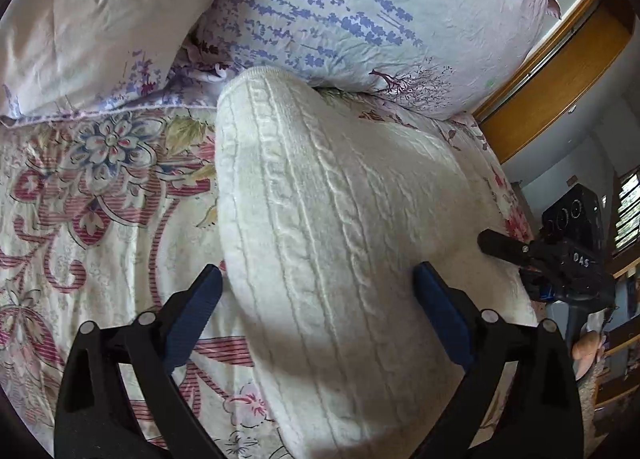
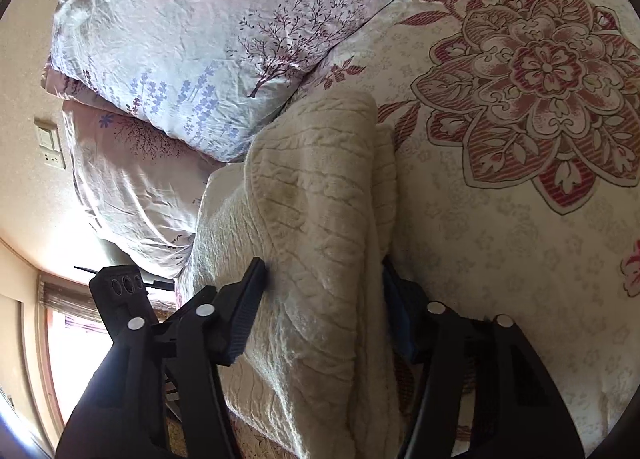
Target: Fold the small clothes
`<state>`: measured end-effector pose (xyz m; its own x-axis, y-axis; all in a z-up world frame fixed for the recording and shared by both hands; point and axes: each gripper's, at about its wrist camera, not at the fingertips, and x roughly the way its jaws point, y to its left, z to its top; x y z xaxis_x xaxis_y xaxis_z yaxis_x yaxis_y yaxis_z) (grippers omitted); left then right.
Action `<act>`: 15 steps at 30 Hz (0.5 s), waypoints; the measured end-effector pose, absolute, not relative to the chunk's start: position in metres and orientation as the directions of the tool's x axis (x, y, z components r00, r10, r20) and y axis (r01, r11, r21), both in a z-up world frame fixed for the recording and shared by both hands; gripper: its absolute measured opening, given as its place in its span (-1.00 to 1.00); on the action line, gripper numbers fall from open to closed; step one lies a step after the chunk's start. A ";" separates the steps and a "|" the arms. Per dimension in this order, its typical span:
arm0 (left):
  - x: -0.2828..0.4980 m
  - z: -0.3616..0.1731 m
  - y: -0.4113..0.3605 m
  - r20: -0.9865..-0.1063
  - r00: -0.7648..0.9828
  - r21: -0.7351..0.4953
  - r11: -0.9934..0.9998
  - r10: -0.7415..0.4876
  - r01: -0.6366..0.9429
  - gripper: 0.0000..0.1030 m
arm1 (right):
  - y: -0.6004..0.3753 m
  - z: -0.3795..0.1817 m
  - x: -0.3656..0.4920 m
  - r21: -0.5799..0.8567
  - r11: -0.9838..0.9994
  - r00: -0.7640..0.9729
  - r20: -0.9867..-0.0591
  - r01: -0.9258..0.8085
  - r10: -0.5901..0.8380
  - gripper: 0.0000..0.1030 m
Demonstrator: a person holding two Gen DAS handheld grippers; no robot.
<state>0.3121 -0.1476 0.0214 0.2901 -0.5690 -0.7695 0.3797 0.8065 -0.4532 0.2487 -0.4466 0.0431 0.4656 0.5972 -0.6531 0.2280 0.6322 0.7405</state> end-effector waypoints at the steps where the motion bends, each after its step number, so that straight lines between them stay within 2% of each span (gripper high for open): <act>1: 0.312 0.022 -0.145 -0.751 0.306 -0.471 0.799 -0.586 0.374 0.61 | -0.446 0.042 0.248 0.742 0.632 0.470 -0.650 0.223 0.598 -0.06; 4: 0.316 0.019 -0.140 -0.725 0.284 -0.528 0.772 -0.627 0.355 0.39 | -0.447 0.036 0.248 0.766 0.606 0.481 -0.623 0.215 0.617 -0.29; 9: 0.318 0.021 -0.128 -0.670 0.279 -0.605 0.724 -0.688 0.331 -0.11 | -0.447 0.040 0.240 0.784 0.592 0.518 -0.590 0.187 0.619 -0.42; 12: 0.312 0.029 -0.120 -0.665 0.277 -0.600 0.717 -0.693 0.355 -0.21 | -0.439 0.051 0.241 0.795 0.586 0.538 -0.565 0.154 0.626 -0.45; 15: 0.303 0.041 -0.103 -0.674 0.295 -0.572 0.731 -0.677 0.372 -0.22 | -0.421 0.064 0.241 0.807 0.580 0.533 -0.540 0.107 0.652 -0.46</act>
